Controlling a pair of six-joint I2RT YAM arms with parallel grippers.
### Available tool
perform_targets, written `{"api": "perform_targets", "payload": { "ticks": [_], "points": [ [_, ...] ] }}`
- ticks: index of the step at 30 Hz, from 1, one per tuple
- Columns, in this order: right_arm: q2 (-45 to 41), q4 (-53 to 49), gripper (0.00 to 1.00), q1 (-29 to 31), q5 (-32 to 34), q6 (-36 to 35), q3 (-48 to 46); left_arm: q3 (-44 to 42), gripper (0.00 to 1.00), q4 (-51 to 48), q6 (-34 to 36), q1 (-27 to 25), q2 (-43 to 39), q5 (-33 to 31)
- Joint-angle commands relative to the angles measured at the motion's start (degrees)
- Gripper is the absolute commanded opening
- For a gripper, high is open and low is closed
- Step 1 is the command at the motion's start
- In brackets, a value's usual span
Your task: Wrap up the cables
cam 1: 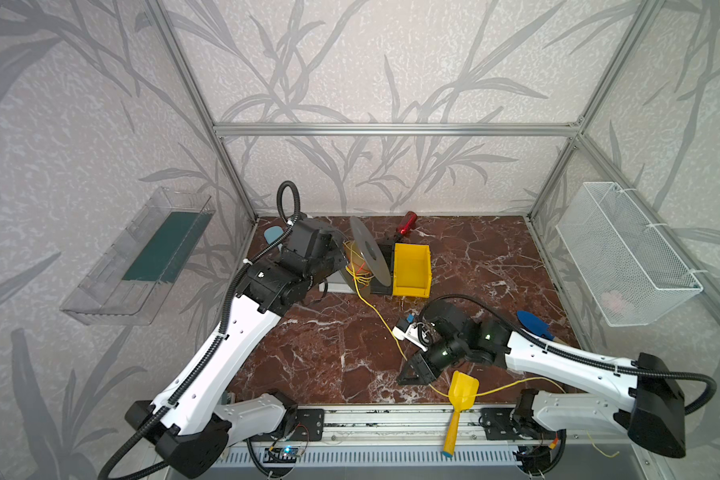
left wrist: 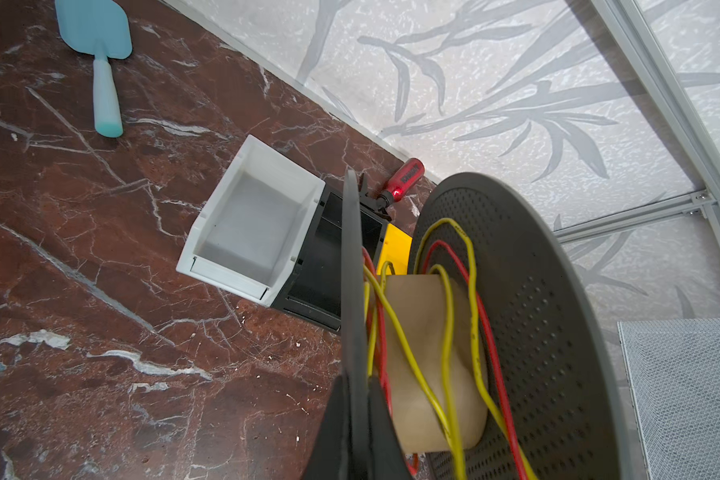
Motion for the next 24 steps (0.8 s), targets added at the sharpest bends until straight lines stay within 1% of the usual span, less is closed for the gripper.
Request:
{"api": "perform_targets", "payload": {
  "ticks": [1,2,3,4,6,9,10,11,12,13,16,19,24],
  "points": [
    [-2.7,-0.3,0.20,0.6,-0.3,-0.2,-0.5,2.8,0.00,3.3,-0.3,1.8,-2.5,0.2],
    [-3.1,-1.7,0.09,0.5,0.0,-0.5,-0.8,2.9,0.00,3.5,0.0,2.6,-2.7,1.1],
    [-3.6,-2.9,0.00,0.5,0.6,-0.8,-1.2,3.2,0.00,3.7,0.5,3.6,-2.9,2.3],
    [-4.2,-4.3,0.00,0.5,1.3,-1.1,-1.9,3.5,0.00,4.0,1.0,5.1,-3.1,4.2],
    [-5.1,-6.6,0.00,0.4,2.6,-1.6,-3.2,4.4,0.00,5.0,2.9,9.6,-3.3,11.6],
    [-5.4,-8.4,0.00,-1.0,5.0,-2.3,-5.1,5.4,0.00,7.6,4.8,19.6,-3.5,30.3],
    [-4.8,-8.7,0.00,-2.2,4.8,-2.9,-5.6,4.5,0.00,10.2,4.7,22.7,-4.0,38.4],
    [-3.5,-9.0,0.00,-4.0,4.7,-3.7,-5.8,4.0,0.00,12.8,4.3,24.9,-4.2,44.9],
    [-2.3,-9.3,0.00,-5.9,4.4,-4.5,-5.9,3.9,0.00,13.9,4.5,26.3,-4.5,49.2],
    [-0.5,-9.8,0.00,-8.4,3.4,-5.5,-5.7,4.1,0.00,13.7,5.8,27.1,-5.0,52.0],
    [6.0,-14.3,0.00,-15.4,1.4,-10.4,-2.3,5.3,0.00,9.2,11.3,29.7,-7.6,55.8],
    [10.4,-17.6,0.00,-20.1,2.2,-13.8,2.5,2.3,0.00,10.9,13.3,31.2,-12.1,60.9],
    [17.5,-25.2,0.00,-28.2,2.8,-20.6,13.7,-5.1,0.00,9.1,19.5,31.4,-19.4,66.1]
  ]
}}
